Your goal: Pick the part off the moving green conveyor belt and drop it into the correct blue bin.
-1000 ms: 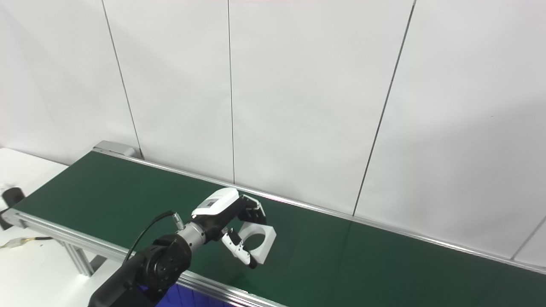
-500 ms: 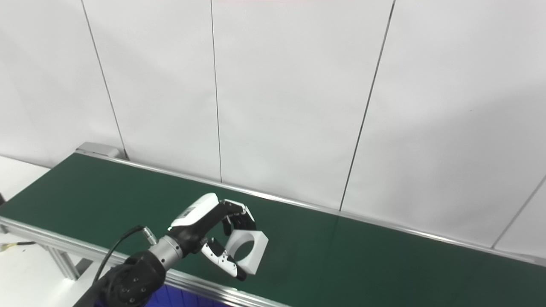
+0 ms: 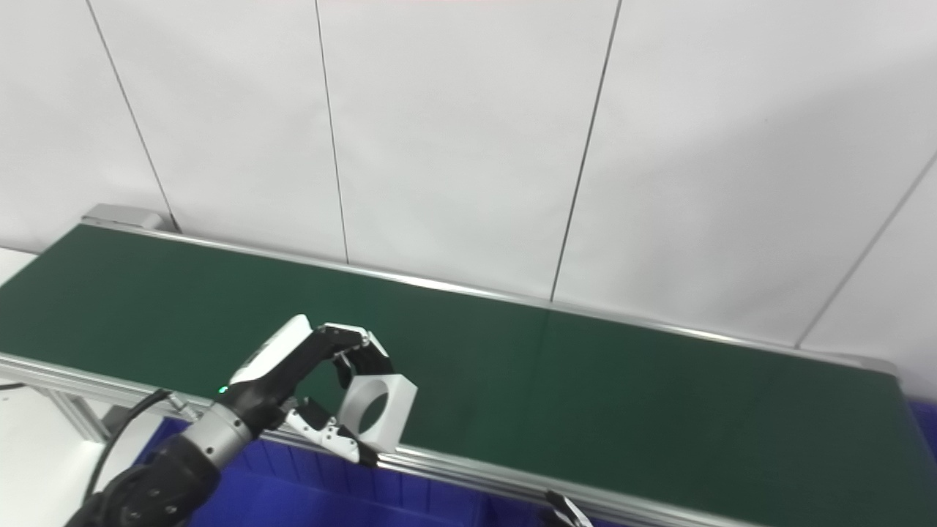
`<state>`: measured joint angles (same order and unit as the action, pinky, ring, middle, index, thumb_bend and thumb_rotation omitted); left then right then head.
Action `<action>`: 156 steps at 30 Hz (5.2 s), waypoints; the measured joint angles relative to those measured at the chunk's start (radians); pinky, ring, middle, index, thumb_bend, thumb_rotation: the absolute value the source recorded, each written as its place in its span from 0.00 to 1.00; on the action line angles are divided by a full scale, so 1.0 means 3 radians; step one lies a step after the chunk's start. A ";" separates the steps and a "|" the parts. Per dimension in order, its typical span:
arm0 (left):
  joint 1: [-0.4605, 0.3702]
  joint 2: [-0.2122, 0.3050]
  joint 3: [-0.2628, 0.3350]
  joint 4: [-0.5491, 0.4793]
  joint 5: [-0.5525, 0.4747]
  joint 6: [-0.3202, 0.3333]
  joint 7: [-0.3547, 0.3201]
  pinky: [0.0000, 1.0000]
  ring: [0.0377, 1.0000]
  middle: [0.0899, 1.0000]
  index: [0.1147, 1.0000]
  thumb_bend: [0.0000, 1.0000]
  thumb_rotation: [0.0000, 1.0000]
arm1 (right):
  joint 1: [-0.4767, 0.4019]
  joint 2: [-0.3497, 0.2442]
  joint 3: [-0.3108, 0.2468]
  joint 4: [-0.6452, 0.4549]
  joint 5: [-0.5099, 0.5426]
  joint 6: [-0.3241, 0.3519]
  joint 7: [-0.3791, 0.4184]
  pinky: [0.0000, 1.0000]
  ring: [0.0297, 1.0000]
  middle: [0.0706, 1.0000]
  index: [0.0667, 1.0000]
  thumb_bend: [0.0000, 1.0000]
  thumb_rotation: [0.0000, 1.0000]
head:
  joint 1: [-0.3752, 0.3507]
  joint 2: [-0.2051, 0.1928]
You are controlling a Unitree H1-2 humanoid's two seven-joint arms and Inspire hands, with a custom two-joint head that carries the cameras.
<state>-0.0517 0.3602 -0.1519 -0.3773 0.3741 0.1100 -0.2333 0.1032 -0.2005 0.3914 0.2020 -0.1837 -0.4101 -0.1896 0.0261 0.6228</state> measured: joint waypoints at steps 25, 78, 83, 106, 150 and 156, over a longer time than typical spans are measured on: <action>0.0245 -0.0033 -0.0011 -0.0090 -0.0149 -0.0003 -0.0096 0.48 0.46 0.47 0.38 0.50 0.00 | 0.0032 0.0168 -0.0249 -0.0093 -0.0133 0.0000 0.0192 0.68 0.75 0.77 0.86 0.62 0.59 | -0.0159 0.0271; 0.0245 -0.0043 -0.0009 -0.0090 -0.0149 -0.0005 -0.0096 0.48 0.46 0.47 0.38 0.50 0.00 | 0.0035 0.0192 -0.0288 -0.0094 -0.0144 0.0000 0.0283 0.68 0.75 0.77 0.86 0.62 0.59 | -0.0159 0.0271; 0.0245 -0.0043 -0.0009 -0.0090 -0.0149 -0.0005 -0.0096 0.48 0.46 0.47 0.38 0.50 0.00 | 0.0035 0.0195 -0.0294 -0.0094 -0.0144 0.0000 0.0284 0.68 0.75 0.77 0.86 0.62 0.59 | -0.0159 0.0271; 0.0245 -0.0043 -0.0009 -0.0090 -0.0149 -0.0005 -0.0096 0.48 0.46 0.47 0.38 0.50 0.00 | 0.0036 0.0200 -0.0298 -0.0094 -0.0145 0.0000 0.0285 0.68 0.75 0.77 0.86 0.62 0.59 | -0.0159 0.0271; 0.0245 -0.0043 -0.0009 -0.0090 -0.0149 -0.0005 -0.0096 0.48 0.46 0.47 0.38 0.50 0.00 | 0.0037 0.0200 -0.0299 -0.0095 -0.0146 0.0000 0.0285 0.68 0.75 0.77 0.86 0.62 0.59 | -0.0159 0.0271; 0.0245 -0.0043 -0.0009 -0.0090 -0.0149 -0.0005 -0.0096 0.48 0.46 0.47 0.38 0.50 0.00 | 0.0037 0.0200 -0.0300 -0.0095 -0.0146 0.0000 0.0285 0.68 0.75 0.77 0.86 0.62 0.59 | -0.0159 0.0271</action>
<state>0.0217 0.3474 -0.1546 -0.4042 0.3295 0.1084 -0.2622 0.1144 -0.1403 0.3015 0.1737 -0.2275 -0.4102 -0.1042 -0.0215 0.7041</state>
